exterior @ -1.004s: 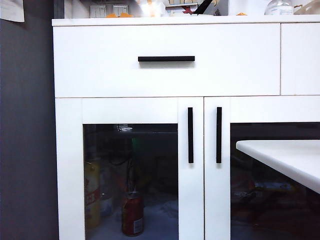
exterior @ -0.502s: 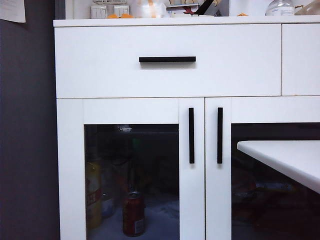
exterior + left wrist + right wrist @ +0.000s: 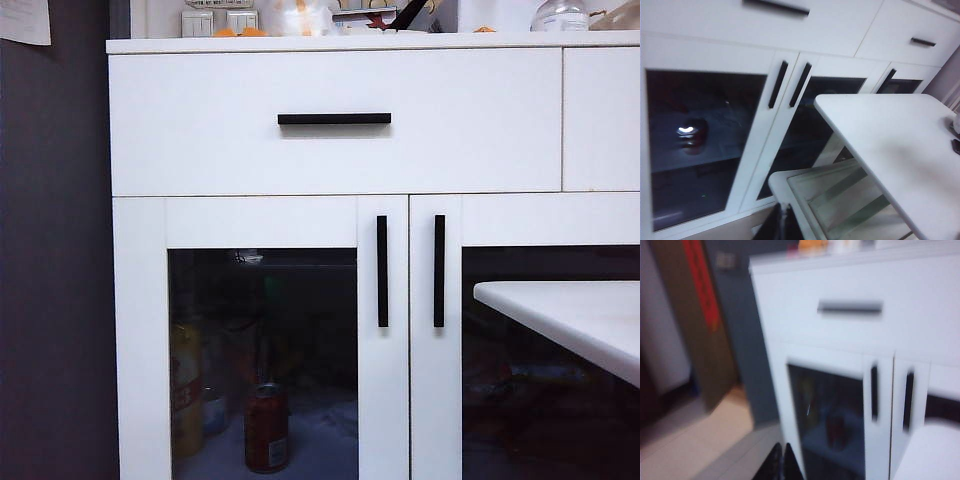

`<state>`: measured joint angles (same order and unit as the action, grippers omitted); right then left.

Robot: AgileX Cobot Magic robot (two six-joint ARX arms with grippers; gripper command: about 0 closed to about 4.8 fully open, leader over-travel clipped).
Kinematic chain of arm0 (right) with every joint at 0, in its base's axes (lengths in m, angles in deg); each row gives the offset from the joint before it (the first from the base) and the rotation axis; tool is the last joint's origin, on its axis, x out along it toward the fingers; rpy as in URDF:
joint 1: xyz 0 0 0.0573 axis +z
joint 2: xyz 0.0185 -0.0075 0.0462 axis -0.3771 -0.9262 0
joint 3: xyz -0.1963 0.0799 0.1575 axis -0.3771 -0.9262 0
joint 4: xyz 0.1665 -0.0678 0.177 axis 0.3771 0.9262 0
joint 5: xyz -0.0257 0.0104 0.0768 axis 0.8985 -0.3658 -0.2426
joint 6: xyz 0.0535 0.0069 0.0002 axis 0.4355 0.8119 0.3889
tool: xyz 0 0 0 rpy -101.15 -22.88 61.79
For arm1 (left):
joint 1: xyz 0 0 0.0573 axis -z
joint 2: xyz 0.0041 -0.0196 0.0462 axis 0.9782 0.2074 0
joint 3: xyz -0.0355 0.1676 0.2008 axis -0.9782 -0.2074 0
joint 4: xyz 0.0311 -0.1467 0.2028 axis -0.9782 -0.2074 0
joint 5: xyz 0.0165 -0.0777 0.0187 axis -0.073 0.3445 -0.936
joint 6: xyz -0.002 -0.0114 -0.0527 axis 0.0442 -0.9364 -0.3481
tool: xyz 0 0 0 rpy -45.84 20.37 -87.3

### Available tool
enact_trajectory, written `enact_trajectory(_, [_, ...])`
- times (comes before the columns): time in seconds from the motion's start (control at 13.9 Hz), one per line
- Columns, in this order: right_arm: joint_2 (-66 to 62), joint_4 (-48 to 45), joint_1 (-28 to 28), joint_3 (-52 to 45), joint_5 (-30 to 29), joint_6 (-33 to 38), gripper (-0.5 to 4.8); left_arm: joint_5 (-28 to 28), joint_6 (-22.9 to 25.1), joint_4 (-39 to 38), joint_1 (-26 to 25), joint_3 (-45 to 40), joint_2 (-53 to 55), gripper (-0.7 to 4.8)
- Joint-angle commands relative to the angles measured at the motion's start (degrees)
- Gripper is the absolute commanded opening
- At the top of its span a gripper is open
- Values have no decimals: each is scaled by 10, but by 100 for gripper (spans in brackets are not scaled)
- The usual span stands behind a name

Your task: Open the left door of the white cabinet, pick up a can of beverage from the table on the right, place it inside the cabinet, and finally close the cabinet door.

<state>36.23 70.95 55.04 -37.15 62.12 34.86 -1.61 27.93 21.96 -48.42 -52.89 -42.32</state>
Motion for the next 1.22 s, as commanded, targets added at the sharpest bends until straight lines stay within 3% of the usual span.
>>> enact_trajectory(0.07, [-3,-150,0,-129,15,-15,-7,2,-3,188,0,-160,6,-6])
enact_trajectory(0.29, [-1,-150,0,-211,30,13,-7,-21,-1,249,0,-286,5,-6])
enact_trajectory(0.36, [0,-149,0,-220,50,14,-7,-32,19,260,0,-296,5,-6])
enact_trajectory(0.43, [0,-149,-1,-233,73,14,-6,-33,90,299,0,-315,5,-6])
enact_trajectory(0.5, [0,-149,-1,-238,73,14,-6,-30,103,311,0,-322,5,-6])
enact_trajectory(0.86, [0,-150,0,-286,67,16,-6,10,97,342,0,-358,5,-5])
enact_trajectory(1.22, [0,-149,0,-286,68,16,-5,-4,97,341,0,-358,5,-5])
